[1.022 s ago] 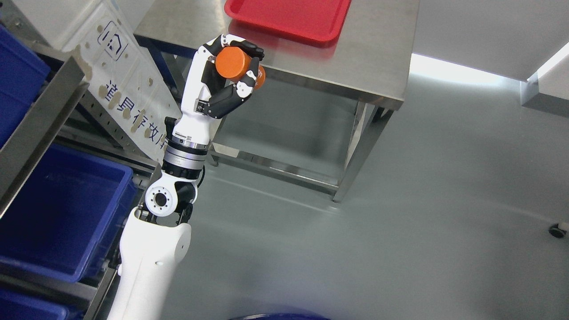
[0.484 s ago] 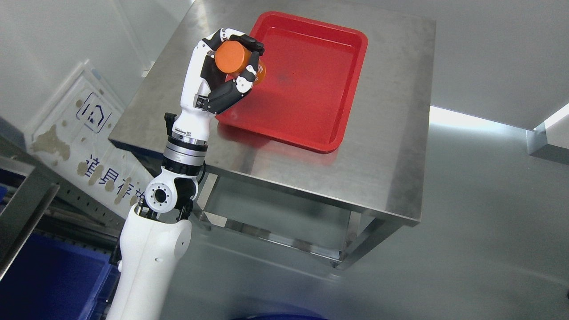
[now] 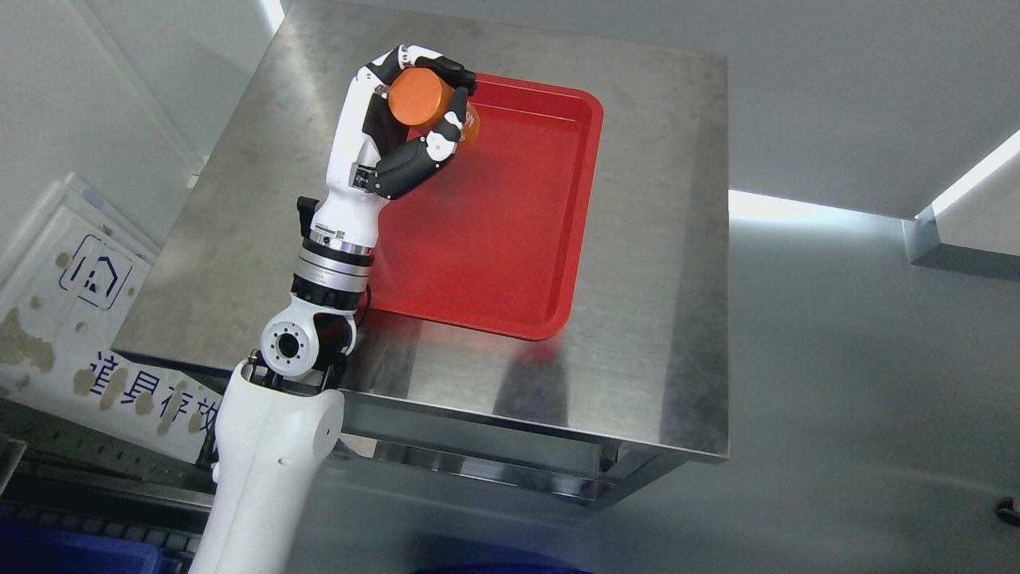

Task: Grab orange capacitor from left shelf to right desk
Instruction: 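Lower the capacitor with the left hand onto the red tray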

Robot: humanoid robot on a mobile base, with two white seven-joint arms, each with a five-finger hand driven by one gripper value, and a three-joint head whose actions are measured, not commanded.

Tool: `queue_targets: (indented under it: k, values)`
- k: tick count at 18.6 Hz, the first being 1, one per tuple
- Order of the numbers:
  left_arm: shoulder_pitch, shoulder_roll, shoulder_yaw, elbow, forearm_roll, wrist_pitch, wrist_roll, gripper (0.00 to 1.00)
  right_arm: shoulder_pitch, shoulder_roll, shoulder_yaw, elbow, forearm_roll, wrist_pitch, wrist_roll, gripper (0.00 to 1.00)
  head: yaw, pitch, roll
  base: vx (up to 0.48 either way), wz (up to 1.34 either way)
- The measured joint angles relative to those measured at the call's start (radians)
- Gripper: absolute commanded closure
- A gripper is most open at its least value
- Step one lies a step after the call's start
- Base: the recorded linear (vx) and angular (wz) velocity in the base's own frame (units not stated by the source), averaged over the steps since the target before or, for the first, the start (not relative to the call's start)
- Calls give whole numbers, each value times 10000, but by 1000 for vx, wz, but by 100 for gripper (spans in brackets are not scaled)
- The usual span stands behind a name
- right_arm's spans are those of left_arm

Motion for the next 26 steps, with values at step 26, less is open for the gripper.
queue_targets:
  k: [26]
  values:
    - [-1604,0,-541,752,-912,3440,-147,97,0,0,0,0,0,10,0,0,0,0,0,1,1]
